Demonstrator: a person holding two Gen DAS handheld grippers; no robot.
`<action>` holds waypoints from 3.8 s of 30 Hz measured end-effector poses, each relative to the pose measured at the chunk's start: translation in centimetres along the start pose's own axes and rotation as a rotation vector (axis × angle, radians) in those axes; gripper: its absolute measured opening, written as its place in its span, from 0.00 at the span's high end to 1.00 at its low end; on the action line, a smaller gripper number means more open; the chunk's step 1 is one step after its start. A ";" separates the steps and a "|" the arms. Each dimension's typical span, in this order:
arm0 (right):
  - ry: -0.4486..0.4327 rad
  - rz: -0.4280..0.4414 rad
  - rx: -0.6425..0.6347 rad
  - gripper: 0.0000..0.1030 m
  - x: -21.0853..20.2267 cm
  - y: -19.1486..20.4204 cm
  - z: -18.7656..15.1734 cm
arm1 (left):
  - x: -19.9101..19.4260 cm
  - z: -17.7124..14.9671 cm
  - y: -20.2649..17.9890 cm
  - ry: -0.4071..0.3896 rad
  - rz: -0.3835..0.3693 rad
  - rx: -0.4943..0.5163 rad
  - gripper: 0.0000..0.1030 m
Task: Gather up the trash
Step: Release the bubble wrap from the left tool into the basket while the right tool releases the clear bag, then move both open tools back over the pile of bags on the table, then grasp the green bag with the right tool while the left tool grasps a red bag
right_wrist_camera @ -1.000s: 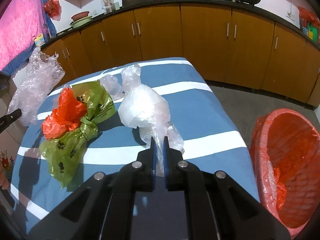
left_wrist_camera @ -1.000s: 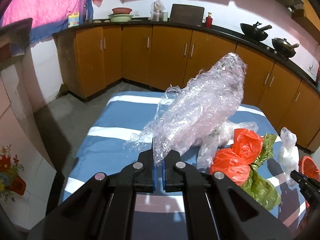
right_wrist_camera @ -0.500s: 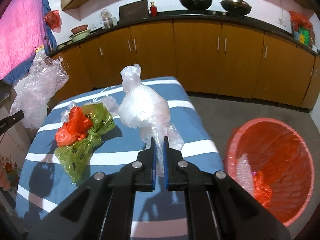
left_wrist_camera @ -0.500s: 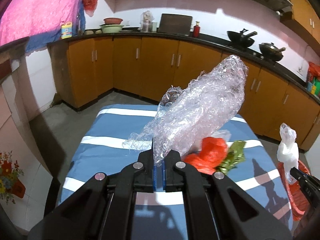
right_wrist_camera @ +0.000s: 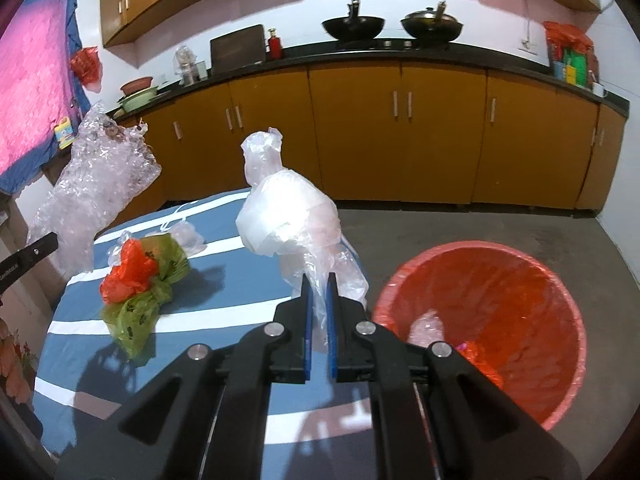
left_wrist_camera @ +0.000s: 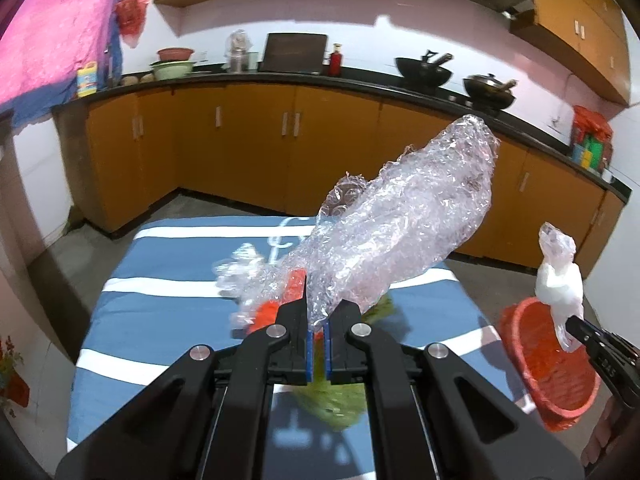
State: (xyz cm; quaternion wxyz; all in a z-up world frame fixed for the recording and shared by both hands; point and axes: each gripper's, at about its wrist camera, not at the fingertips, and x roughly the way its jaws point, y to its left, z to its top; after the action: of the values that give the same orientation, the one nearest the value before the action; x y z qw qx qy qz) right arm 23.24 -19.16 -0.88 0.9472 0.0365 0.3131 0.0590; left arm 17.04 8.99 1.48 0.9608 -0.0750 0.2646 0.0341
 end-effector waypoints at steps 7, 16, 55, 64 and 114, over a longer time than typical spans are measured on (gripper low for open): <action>-0.025 -0.040 0.039 0.93 -1.7 -3.3 -0.3 | -0.2 -0.5 -4.2 0.010 -0.065 0.041 0.97; -0.041 -0.122 0.121 0.93 -3.6 -9.3 -1.4 | 0.3 -2.0 -10.9 0.055 -0.151 0.090 0.97; 0.007 -0.190 0.272 0.71 -2.1 -19.5 -4.7 | 5.7 -8.4 -24.6 0.278 -0.359 0.264 0.78; 0.002 -0.195 0.264 0.69 -2.1 -18.9 -4.6 | 5.5 -7.3 -22.5 0.238 -0.301 0.215 0.72; 0.192 0.272 -0.143 0.68 8.0 19.8 -4.5 | -1.2 -5.9 17.3 0.022 0.357 -0.085 0.53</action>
State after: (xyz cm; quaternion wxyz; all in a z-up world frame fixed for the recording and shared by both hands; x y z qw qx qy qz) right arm 25.20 1.70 -7.08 0.8963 0.0052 0.3895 0.2119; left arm 11.21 25.11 -5.11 0.9326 -0.0675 0.2825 0.2143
